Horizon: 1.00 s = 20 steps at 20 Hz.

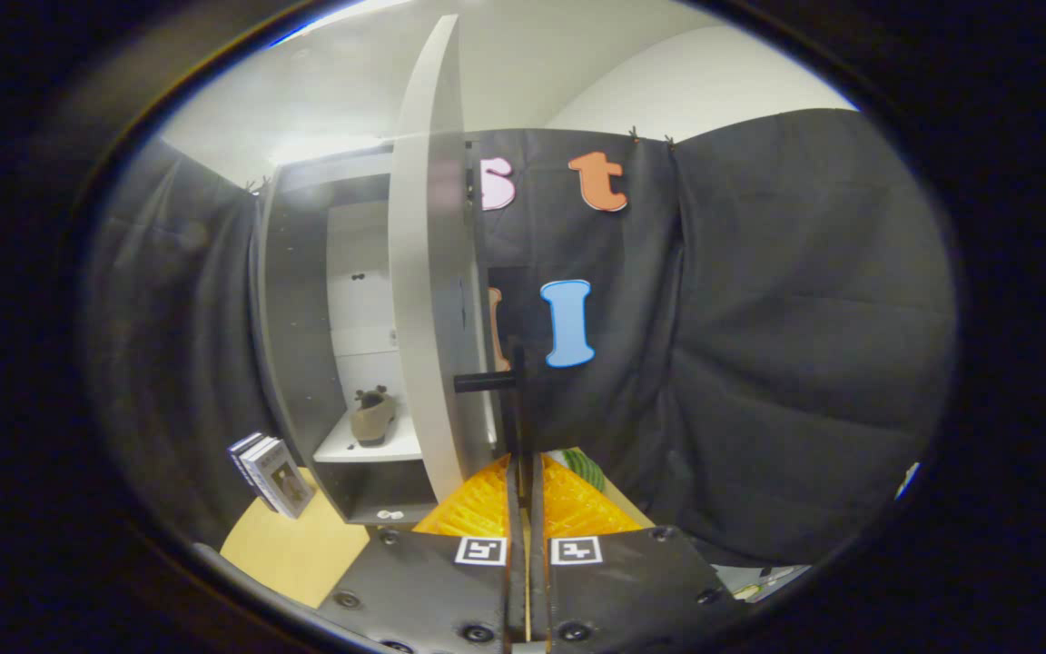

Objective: Open the shoe cabinet door, grab the shoes and put them into the shoe cabinet, then close the shoe cabinet door.

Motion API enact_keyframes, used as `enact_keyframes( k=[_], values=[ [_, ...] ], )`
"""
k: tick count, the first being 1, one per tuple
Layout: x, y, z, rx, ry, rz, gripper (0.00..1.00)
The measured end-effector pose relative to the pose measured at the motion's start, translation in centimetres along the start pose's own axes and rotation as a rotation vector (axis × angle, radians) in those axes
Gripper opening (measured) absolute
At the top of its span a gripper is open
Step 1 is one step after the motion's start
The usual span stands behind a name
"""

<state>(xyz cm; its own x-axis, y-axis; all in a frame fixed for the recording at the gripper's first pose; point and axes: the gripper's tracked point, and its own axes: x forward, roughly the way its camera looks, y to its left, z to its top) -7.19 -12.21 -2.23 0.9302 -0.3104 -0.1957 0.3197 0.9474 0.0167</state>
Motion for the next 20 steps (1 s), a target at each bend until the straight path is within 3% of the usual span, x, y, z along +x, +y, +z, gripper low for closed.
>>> enact_keyframes(
  k=[4, 9, 20],
  values=[
    [-0.3, -2.3, 0.3, 0.013, -0.013, -0.084, 0.02],
    [-0.8, -1.2, -0.2, 0.074, 0.002, -0.062, 0.02],
    [-2.7, 3.1, -3.8, -0.018, 0.104, 0.158, 0.02]
  ],
)
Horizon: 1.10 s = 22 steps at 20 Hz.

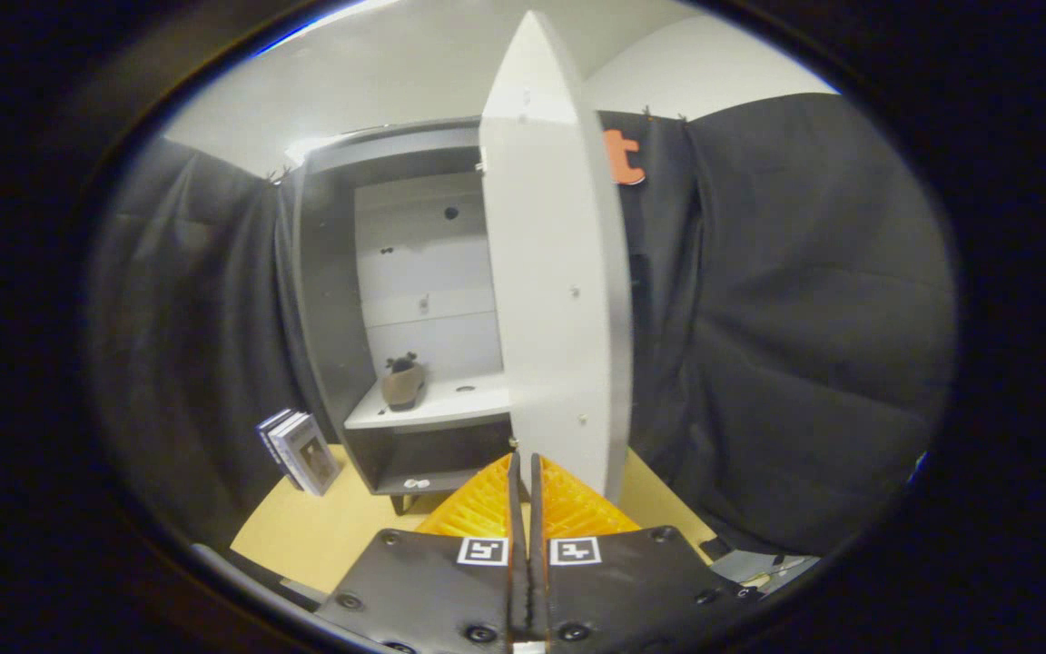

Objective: Open the shoe cabinet door, grab the shoes and put them into the shoe cabinet, then close the shoe cabinet door.

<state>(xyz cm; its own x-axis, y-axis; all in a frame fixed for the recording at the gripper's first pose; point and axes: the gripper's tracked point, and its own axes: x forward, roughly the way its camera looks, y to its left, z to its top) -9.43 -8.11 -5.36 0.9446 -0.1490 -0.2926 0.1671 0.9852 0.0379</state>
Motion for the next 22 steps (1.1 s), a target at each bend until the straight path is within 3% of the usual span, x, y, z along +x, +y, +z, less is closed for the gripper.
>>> enact_keyframes(
  k=[9, 18, 21, 22],
  values=[
    [-0.7, 4.2, -6.0, -0.032, 0.235, 0.157, 0.03],
    [-1.1, 6.4, -11.7, -0.080, 0.458, 0.234, 0.03],
    [-1.4, 7.0, -13.3, -0.078, 0.528, 0.244, 0.13],
    [-1.6, 7.1, -13.7, -0.078, 0.552, 0.244, 0.24]
  ],
)
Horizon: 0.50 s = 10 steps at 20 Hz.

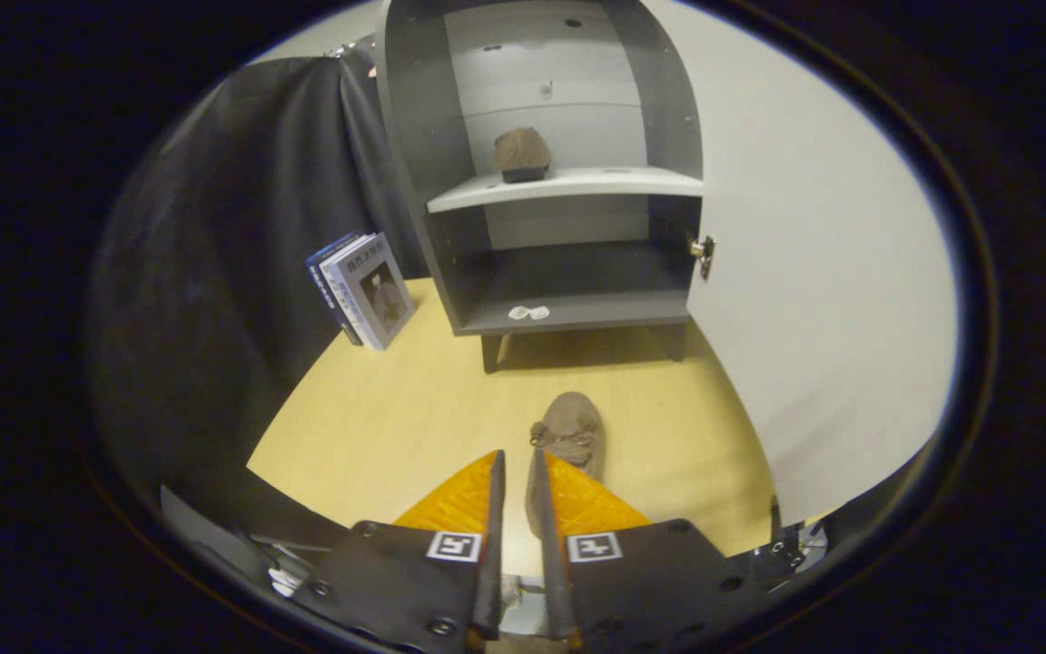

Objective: Open the shoe cabinet door, grab the shoes and put them into the shoe cabinet, then close the shoe cabinet door.

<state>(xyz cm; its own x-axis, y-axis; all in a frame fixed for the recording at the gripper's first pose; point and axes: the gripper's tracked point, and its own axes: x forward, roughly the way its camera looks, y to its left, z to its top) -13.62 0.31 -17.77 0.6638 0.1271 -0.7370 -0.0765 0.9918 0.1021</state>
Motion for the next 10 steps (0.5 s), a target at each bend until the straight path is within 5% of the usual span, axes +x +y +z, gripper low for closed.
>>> enact_keyframes(
  k=[1, 10],
  values=[
    [0.1, 0.0, -0.4, 0.004, 0.017, -0.008, 0.34],
    [2.4, -1.2, -3.9, 0.005, 0.160, -0.125, 0.34]
  ],
)
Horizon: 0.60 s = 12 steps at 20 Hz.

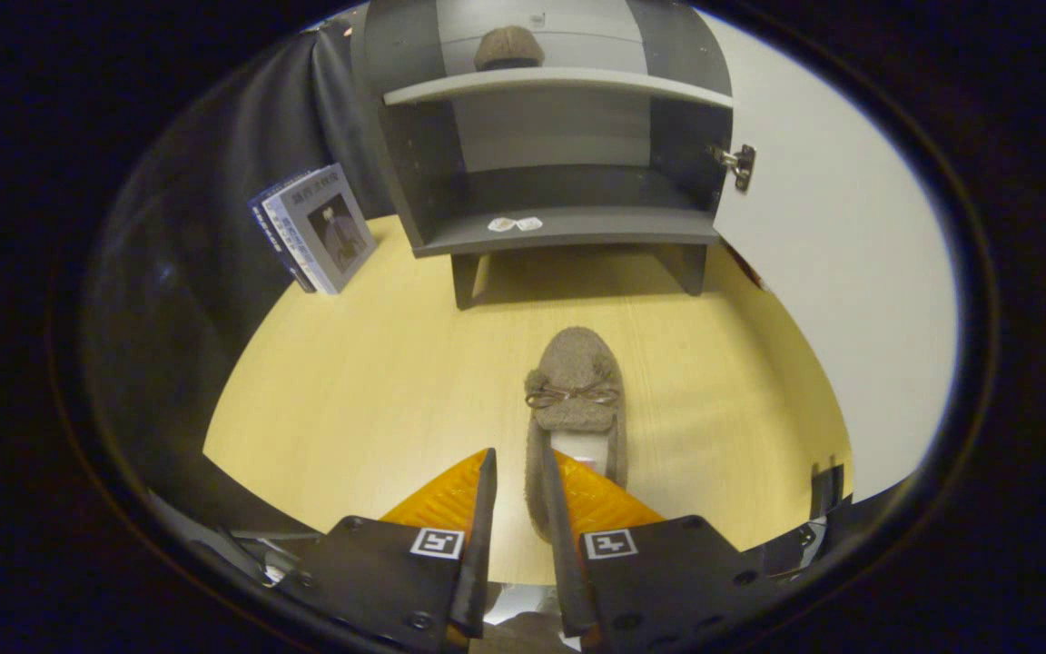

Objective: Open the shoe cabinet door, grab the shoes and put them into the shoe cabinet, then close the shoe cabinet door.

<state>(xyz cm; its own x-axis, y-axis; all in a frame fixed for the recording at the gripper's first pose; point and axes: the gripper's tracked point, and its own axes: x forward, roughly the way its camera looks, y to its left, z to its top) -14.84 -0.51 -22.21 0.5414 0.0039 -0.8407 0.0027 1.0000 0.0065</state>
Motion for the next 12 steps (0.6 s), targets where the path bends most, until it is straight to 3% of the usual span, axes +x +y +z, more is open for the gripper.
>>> enact_keyframes(
  k=[12],
  values=[
    [4.3, -2.0, -0.2, -0.074, 0.020, -0.133, 0.35]
  ],
)
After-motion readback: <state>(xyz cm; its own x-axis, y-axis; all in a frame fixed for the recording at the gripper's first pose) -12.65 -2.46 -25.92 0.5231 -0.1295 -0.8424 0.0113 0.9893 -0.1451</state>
